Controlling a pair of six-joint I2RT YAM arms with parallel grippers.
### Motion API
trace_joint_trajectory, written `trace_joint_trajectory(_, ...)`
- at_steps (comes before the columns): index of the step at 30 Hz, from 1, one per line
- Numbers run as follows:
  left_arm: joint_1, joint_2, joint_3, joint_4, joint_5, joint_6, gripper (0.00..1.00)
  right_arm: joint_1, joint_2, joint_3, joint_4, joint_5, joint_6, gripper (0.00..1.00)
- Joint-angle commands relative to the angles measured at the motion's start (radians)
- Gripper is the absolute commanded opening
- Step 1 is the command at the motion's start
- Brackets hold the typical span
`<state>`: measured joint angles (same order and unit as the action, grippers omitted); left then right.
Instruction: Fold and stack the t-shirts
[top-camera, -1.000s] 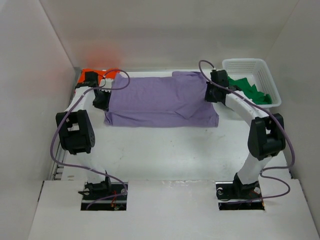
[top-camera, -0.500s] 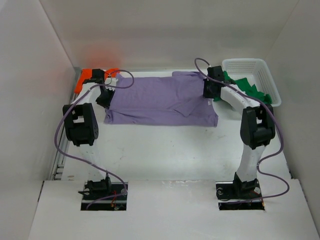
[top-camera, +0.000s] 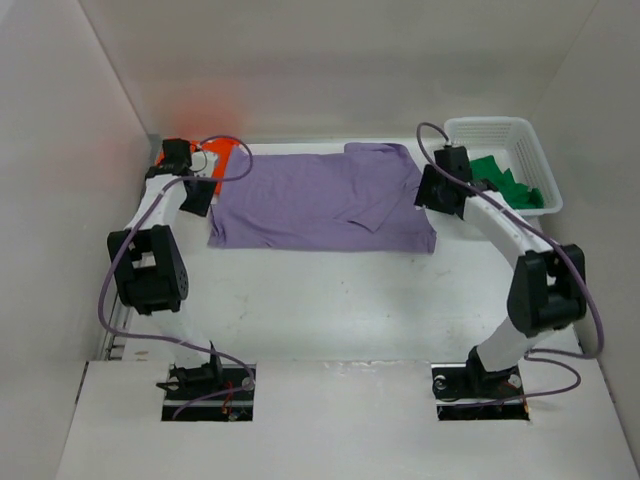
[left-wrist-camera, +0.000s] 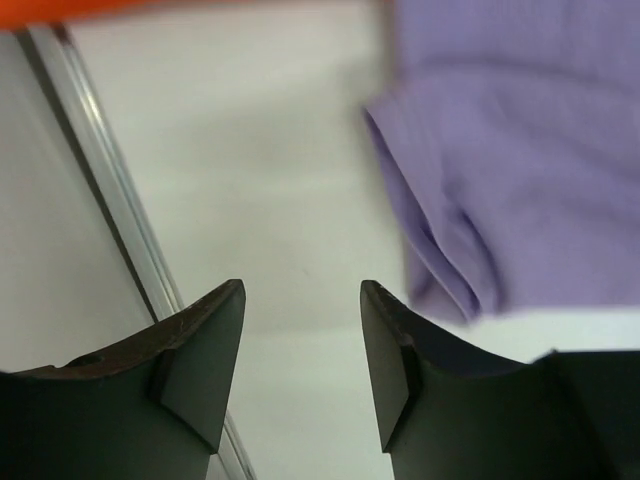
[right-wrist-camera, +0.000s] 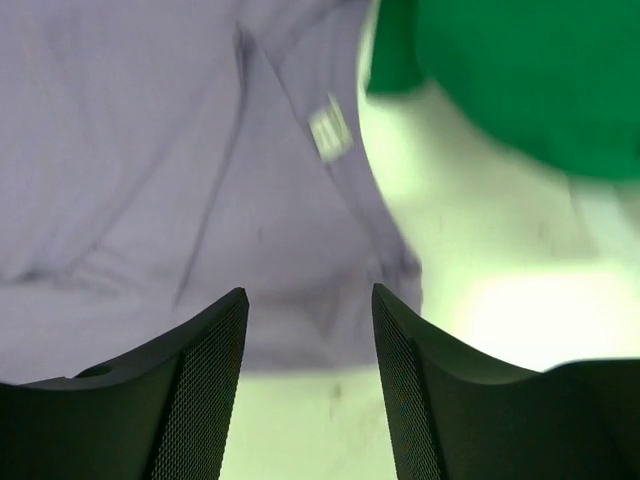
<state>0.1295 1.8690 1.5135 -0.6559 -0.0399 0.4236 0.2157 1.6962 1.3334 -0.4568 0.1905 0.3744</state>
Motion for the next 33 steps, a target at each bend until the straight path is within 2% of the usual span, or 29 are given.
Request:
trace_joint_trajectory(1,-0.058,-0.122,-0.143,-0.014,0.020,0.030,0.49,0.011,-0.118,-0.158,0.029,-0.015,0.158,0.58)
trace_joint_trajectory(5,-0.077,-0.097,-0.216,0.019,0.011,-0.002,0.49,0.001,-0.145,-0.292,0.096,-0.075,0.239,0.60)
trace_joint_trajectory(10,-0.078,-0.048,-0.216,0.071,0.009,-0.028,0.50,-0.012,-0.060,-0.319,0.154,-0.141,0.282,0.67)
trace_joint_trajectory(13,-0.078,-0.025,-0.213,0.093,0.009,-0.036,0.49,-0.037,-0.035,-0.333,0.194,-0.146,0.307,0.67)
trace_joint_trajectory(17,-0.080,-0.014,-0.236,0.095,0.014,-0.034,0.44,-0.063,-0.030,-0.329,0.182,-0.163,0.314,0.65)
trace_joint_trajectory(20,-0.080,-0.011,-0.259,0.095,0.015,-0.026,0.35,-0.066,-0.020,-0.310,0.150,-0.180,0.301,0.63)
trace_joint_trajectory(22,-0.075,-0.011,-0.269,0.098,0.020,-0.025,0.24,-0.069,0.002,-0.278,0.106,-0.201,0.285,0.54)
trace_joint_trajectory(24,-0.067,-0.021,-0.277,0.110,0.023,-0.023,0.14,-0.072,0.022,-0.248,0.069,-0.214,0.270,0.35)
trace_joint_trajectory(25,-0.064,-0.024,-0.279,0.116,0.023,-0.023,0.11,-0.072,0.034,-0.231,0.050,-0.217,0.265,0.20)
trace_joint_trajectory(27,-0.054,-0.030,-0.277,0.119,0.025,-0.020,0.07,-0.072,0.045,-0.215,0.026,-0.218,0.264,0.04)
trace_joint_trajectory(28,-0.046,-0.033,-0.276,0.119,0.026,-0.017,0.06,-0.072,0.045,-0.211,0.014,-0.217,0.264,0.00)
trace_joint_trajectory(33,-0.006,-0.051,-0.266,0.119,0.044,-0.002,0.05,-0.081,-0.026,-0.235,-0.025,-0.177,0.262,0.01)
